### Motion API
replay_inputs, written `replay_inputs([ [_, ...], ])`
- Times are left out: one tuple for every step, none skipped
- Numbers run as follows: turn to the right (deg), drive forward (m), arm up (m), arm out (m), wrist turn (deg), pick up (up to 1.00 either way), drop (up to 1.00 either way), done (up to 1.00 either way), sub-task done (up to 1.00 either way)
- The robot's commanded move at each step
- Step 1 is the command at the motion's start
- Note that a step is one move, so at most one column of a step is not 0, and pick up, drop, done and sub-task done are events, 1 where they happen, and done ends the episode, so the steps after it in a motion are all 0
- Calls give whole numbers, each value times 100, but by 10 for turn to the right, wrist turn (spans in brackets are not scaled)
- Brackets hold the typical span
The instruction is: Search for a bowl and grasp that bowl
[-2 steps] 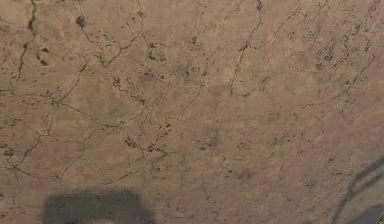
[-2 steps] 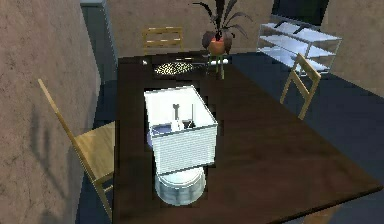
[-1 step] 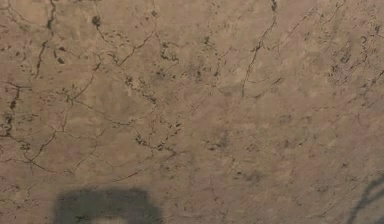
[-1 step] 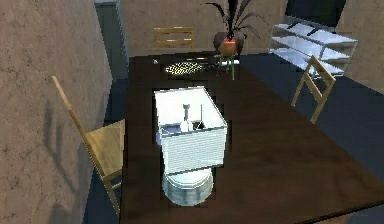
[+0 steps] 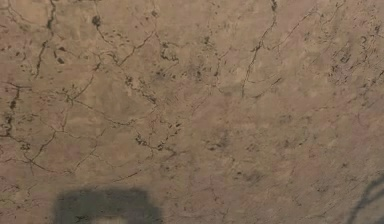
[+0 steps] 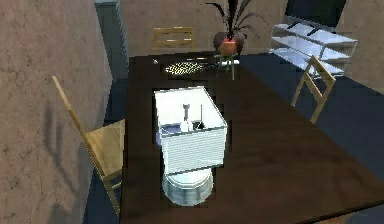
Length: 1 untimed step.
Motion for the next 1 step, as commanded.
replay_inputs([
  [0, 0, 38, 0, 0, 0, 0, 0, 0],
])
